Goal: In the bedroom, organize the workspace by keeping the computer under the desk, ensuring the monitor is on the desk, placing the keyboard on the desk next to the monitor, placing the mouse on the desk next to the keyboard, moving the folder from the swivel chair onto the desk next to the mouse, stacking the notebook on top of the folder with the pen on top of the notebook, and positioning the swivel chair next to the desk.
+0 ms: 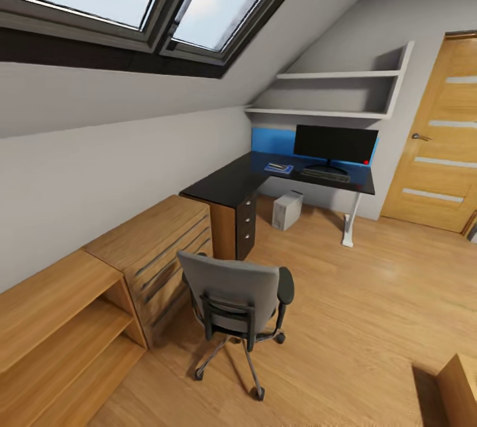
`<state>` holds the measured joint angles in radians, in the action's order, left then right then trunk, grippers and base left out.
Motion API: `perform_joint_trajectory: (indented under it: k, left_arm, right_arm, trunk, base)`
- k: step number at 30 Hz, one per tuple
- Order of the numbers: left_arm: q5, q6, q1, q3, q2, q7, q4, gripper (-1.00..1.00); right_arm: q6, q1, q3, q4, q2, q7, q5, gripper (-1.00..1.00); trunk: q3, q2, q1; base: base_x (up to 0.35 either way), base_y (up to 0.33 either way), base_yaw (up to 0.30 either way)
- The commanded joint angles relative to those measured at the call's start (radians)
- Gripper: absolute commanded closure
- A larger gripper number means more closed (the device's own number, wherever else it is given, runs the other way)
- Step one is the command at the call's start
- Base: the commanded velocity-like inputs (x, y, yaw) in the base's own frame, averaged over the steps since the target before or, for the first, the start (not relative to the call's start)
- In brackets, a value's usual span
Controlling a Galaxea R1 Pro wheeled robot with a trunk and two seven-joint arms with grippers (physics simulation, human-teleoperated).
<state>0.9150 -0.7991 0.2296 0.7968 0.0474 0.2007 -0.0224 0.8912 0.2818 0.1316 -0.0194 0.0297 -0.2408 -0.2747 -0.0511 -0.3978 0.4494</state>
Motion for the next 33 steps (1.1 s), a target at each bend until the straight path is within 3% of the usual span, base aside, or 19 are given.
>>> perform_joint_trajectory:
  k: [1, 9, 33]
  left_arm:
    - [0.000, -0.002, 0.001, 0.009, 0.000, 0.010, 0.000, -1.00]
    - [0.000, -0.002, 0.001, 0.009, 0.000, 0.010, 0.000, -1.00]
    - [0.000, -0.002, 0.001, 0.009, 0.000, 0.010, 0.000, -1.00]
  right_arm:
    - [0.003, 0.001, 0.008, -0.002, 0.000, -0.005, -0.011, -1.00]
    - [0.003, 0.002, 0.007, -0.002, 0.000, -0.005, -0.011, -1.00]
    - [0.003, 0.001, 0.006, -0.002, -0.001, -0.005, -0.012, -1.00]
  trunk:
    - [-0.002, -0.002, 0.001]
    - [-0.002, -0.002, 0.001]
    - [-0.002, -0.002, 0.001]
  base:
    - [0.000, 0.039, -0.299]
    - [0.000, 0.173, -0.300]
    - [0.000, 0.291, -0.300]
